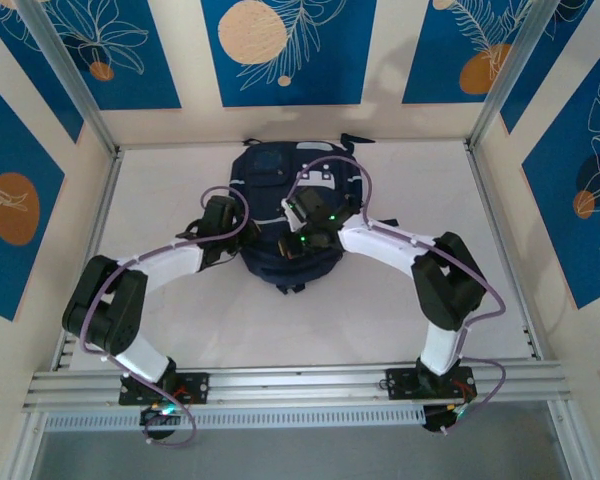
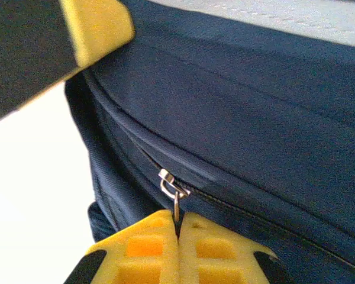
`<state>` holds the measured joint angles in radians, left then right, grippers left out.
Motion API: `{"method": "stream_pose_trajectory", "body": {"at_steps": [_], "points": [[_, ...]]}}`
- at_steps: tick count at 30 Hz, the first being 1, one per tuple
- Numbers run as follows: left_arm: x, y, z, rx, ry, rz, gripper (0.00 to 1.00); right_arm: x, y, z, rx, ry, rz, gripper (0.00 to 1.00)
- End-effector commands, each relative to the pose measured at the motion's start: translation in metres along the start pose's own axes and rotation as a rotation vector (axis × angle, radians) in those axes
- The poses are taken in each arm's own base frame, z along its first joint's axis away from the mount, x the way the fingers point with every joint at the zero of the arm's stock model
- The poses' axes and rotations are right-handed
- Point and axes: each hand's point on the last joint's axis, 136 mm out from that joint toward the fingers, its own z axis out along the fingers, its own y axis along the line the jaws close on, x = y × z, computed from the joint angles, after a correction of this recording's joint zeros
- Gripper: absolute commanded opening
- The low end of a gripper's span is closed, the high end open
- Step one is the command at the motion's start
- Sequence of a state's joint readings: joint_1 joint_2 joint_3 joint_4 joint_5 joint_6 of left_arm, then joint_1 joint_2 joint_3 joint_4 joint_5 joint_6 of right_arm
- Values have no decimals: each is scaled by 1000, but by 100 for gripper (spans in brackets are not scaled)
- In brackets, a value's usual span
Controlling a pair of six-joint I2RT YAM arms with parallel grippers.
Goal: Pack the student bag
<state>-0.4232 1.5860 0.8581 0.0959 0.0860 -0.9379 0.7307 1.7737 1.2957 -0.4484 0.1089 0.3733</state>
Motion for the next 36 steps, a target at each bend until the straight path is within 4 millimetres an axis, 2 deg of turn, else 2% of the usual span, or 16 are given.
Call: {"method": "stream_pose_trajectory", "body": {"at_steps": [1, 4, 6, 9, 11, 12, 15, 19, 23, 28, 32, 36], "points": [[-57, 4, -15, -59, -195, 67, 0, 52, -70, -37, 290, 186, -70, 0], [-71, 9, -20, -96, -214, 103, 0, 55, -116, -58, 467, 213, -65, 0], [-79, 9, -22, -104, -221, 113, 0, 50, -137, -70, 537, 202, -43, 0], [-90, 6, -25, -117, -238, 137, 0, 36, -159, -84, 618, 155, 16, 0], [-96, 2, -29, -131, -246, 159, 0, 24, -160, -87, 608, 113, 59, 0], [-99, 0, -31, -138, -249, 168, 4, 16, -155, -83, 569, 90, 65, 0], [-100, -8, -41, -136, -228, 171, 52, -6, -123, -65, 391, 18, 38, 0], [-77, -23, -53, -39, -137, 108, 75, -30, -78, -45, 208, -47, -38, 0], [-46, -28, -61, 33, -97, 5, 79, -47, -38, -31, 89, -86, -114, 0], [-1, -23, -54, 69, -58, -153, 81, -61, 10, -22, -42, -120, -173, 0], [12, -12, -44, 39, -63, -209, 82, -59, 39, -20, -141, -116, -188, 0], [14, 6, -30, -27, -78, -225, 84, -45, 47, -16, -186, -81, -173, 0]]}}
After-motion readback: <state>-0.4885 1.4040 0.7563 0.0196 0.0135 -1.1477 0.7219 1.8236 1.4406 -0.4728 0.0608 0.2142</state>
